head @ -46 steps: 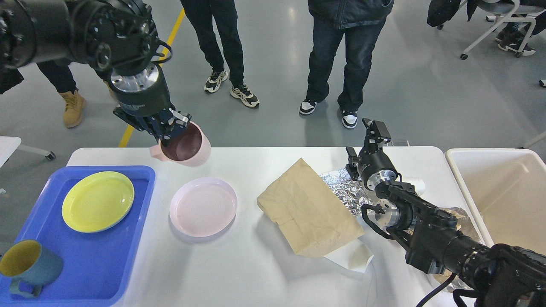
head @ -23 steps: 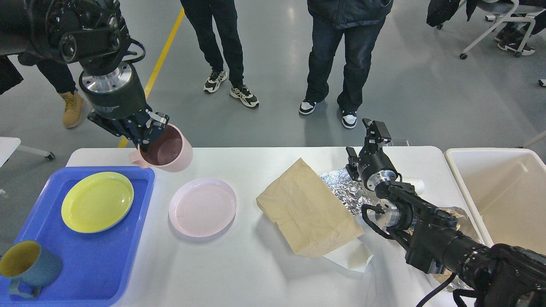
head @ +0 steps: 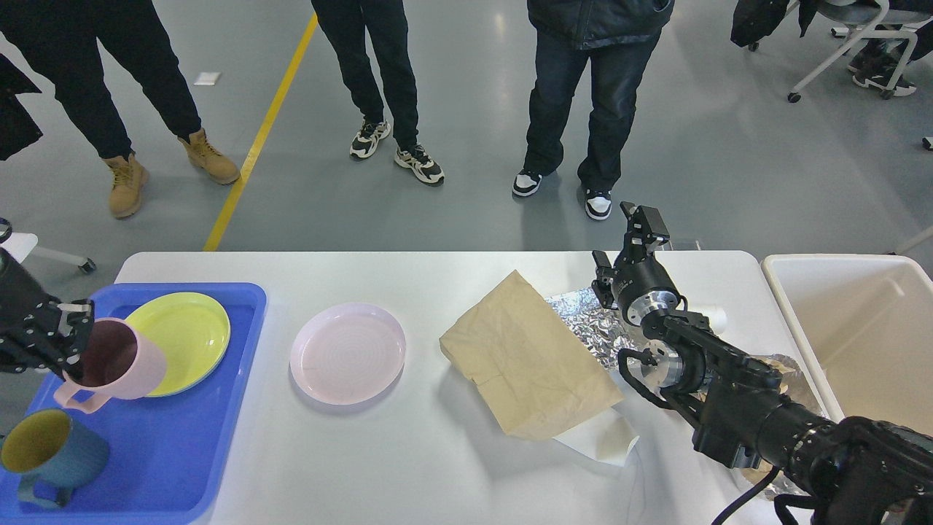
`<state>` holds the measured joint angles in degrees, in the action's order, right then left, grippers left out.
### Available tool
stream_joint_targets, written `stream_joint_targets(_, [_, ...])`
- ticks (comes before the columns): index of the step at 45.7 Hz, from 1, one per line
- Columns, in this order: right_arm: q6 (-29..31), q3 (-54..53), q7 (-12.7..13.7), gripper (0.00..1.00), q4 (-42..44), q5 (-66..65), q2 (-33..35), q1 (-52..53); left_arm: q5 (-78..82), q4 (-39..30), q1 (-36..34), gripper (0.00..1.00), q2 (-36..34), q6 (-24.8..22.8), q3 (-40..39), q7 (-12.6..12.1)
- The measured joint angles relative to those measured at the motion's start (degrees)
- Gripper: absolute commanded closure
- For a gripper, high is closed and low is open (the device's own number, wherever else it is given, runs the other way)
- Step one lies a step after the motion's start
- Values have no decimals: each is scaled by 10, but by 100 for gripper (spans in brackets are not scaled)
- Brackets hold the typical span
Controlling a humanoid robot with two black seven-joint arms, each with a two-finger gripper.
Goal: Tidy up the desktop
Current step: 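Carry the pink mug with the left gripper onto the blue tray, then release the pink mug on the tray and open the left gripper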
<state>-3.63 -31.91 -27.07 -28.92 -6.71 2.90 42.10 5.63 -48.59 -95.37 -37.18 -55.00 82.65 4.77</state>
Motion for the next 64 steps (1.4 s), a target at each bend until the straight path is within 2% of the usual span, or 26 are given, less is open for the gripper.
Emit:
stream_joint_targets(8, [0,0,0,0,0,0,0,0,-2,46,56,100,-6,0,-16,1])
stream_joint_targets(16, [0,0,0,0,0,0,0,0,-2,62,111,100,1,0,-66,1])
stream_joint_targets(31, [-1,0,0,0,0,0,0,0,-3,67,130,100,4,0,-96,1])
stream_joint_targets(42, [-1,0,0,0,0,0,0,0,-5,68,168,100,16,0,-110,1])
stream_joint_targets(51, [0,0,0,0,0,0,0,0,-5,68,188,90,26,0,-118,2])
stream_joint_targets(64, [0,0,0,0,0,0,0,0,-4,69,194,59,32,0,-118,2])
